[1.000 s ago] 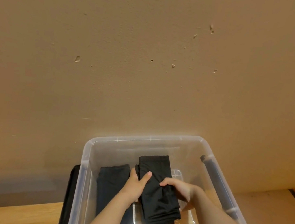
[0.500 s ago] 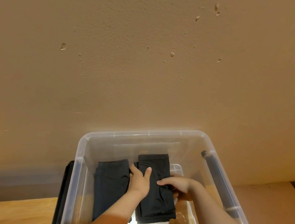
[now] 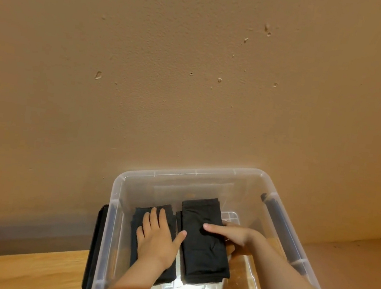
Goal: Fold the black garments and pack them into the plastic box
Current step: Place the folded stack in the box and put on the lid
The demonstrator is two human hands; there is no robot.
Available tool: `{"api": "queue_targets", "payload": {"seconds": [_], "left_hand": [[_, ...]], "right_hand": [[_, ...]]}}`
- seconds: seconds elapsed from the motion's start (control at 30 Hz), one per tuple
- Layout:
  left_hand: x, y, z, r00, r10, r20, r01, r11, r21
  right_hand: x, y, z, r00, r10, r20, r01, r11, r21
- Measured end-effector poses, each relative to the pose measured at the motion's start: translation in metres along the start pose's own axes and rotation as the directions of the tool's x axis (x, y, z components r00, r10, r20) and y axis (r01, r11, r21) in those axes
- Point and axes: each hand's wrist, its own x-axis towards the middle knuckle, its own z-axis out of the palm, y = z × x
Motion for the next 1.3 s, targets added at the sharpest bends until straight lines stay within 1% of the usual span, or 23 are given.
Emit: {"api": "queue_targets", "payload": {"seconds": [0.07,0.13,0.27,0.47,0.57,0.8,0.9,1.0,1.07,1.1,1.13,1.17,1.2,1.27,1.3], "left_hand": [[0.0,-0.012,0.005,0.992,-0.02,0.128,0.007,0.995,0.098],[0.003,-0.019,0.009,0.985,-0.027,0.172,-0.001,0.986,0.164],[0.009,-0.028,0.015,0.984,-0.021,0.178,-0.022,0.971,0.236],[0.011,-0.03,0.018,0.984,-0.016,0.179,-0.018,0.982,0.186],[0.011,-0.031,0.02,0.987,-0.011,0.161,-0.021,0.98,0.2],[0.011,-0.03,0.023,0.99,-0.019,0.141,-0.006,0.985,0.171],[0.008,-0.027,0.022,0.991,-0.03,0.129,0.005,0.981,0.192],[0.007,-0.021,0.017,0.992,-0.039,0.123,0.015,0.981,0.191],[0.007,-0.014,0.01,0.995,-0.014,0.102,-0.006,0.982,0.189],[0.007,-0.011,0.007,0.995,0.006,0.098,-0.025,0.981,0.193],[0.006,-0.009,0.004,0.994,0.029,0.105,-0.05,0.978,0.205],[0.004,-0.007,0.003,0.991,0.058,0.122,-0.084,0.971,0.225],[0.003,-0.005,0.002,0.985,0.09,0.147,-0.125,0.961,0.248],[-0.002,-0.002,0.003,0.964,0.152,0.216,-0.212,0.933,0.291],[-0.004,-0.002,0.004,0.951,0.177,0.253,-0.255,0.912,0.32]], "right_hand": [[0.001,0.001,0.003,0.999,-0.008,-0.036,0.008,1.0,-0.003],[0.004,0.002,0.006,0.997,-0.025,-0.067,0.025,1.0,-0.01],[0.009,0.004,0.006,0.996,-0.048,-0.072,0.047,0.999,-0.013],[0.004,-0.006,0.019,0.991,-0.093,-0.091,0.089,0.995,-0.051],[0.008,-0.011,0.03,0.985,-0.115,-0.127,0.108,0.992,-0.06],[0.007,-0.013,0.033,0.984,-0.106,-0.145,0.099,0.994,-0.054],[0.005,-0.017,0.037,0.979,-0.119,-0.167,0.108,0.992,-0.072],[0.0,-0.025,0.04,0.975,-0.115,-0.191,0.087,0.985,-0.151],[-0.001,-0.033,0.04,0.967,-0.11,-0.231,0.045,0.962,-0.269],[-0.002,-0.037,0.039,0.955,-0.109,-0.277,-0.005,0.925,-0.38],[-0.003,-0.041,0.039,0.933,-0.124,-0.338,-0.075,0.851,-0.52],[-0.005,-0.042,0.041,0.914,-0.15,-0.376,-0.144,0.748,-0.648],[-0.008,-0.041,0.043,0.909,-0.191,-0.372,-0.175,0.634,-0.753],[-0.013,-0.039,0.052,0.928,-0.261,-0.265,-0.149,0.392,-0.908],[-0.015,-0.037,0.058,0.937,-0.276,-0.212,-0.132,0.282,-0.95]]}}
